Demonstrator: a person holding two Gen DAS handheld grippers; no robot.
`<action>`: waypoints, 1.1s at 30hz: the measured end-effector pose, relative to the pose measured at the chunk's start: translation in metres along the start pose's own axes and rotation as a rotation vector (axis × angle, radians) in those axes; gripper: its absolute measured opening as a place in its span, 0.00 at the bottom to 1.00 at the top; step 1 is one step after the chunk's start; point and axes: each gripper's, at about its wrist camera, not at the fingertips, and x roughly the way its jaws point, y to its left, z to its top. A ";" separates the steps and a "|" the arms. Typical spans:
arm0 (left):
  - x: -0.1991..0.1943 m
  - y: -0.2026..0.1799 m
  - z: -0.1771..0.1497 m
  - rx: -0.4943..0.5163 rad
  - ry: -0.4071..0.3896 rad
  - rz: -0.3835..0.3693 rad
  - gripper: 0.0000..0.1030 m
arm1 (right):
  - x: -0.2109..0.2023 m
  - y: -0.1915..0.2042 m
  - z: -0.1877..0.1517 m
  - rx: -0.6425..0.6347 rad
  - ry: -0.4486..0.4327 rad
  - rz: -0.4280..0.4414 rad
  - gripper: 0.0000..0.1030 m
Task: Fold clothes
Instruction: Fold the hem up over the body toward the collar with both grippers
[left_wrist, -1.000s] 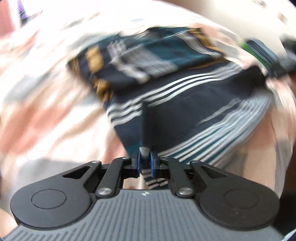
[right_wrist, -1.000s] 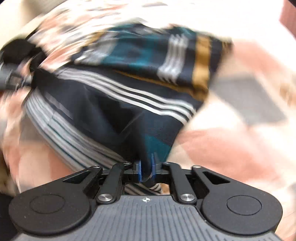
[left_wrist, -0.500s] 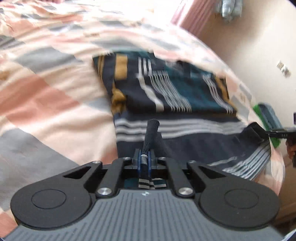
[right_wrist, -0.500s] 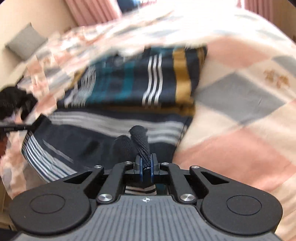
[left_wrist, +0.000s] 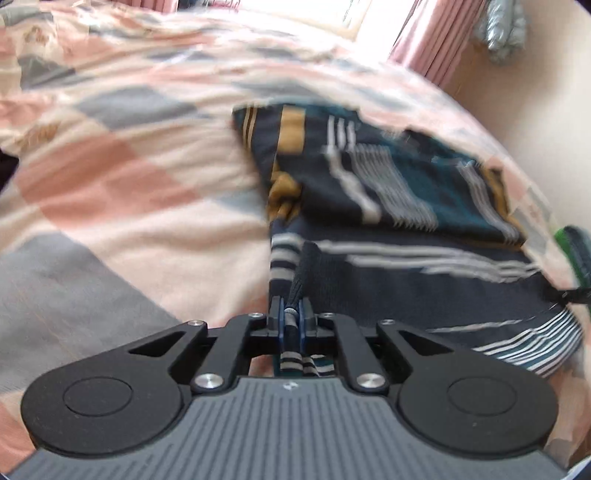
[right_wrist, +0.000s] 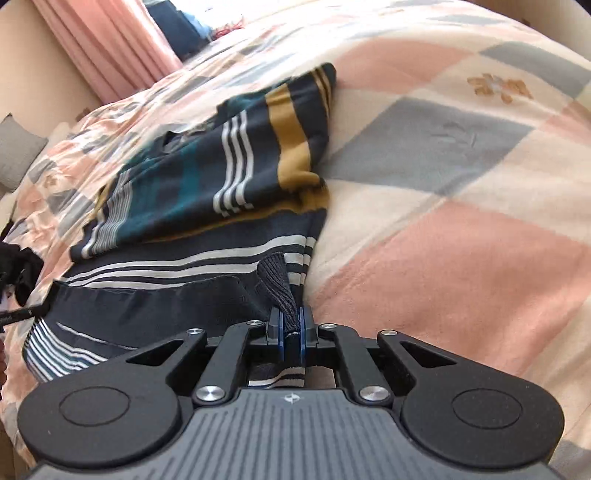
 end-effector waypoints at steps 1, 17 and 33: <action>0.000 -0.001 0.001 -0.008 0.001 -0.005 0.06 | -0.001 0.001 0.001 -0.001 -0.003 -0.002 0.07; -0.005 -0.008 0.020 0.032 -0.030 -0.032 0.03 | -0.003 0.013 0.007 -0.077 -0.033 -0.021 0.08; -0.048 -0.071 0.003 0.309 -0.007 0.103 0.12 | -0.055 0.091 -0.032 -0.248 -0.162 -0.207 0.44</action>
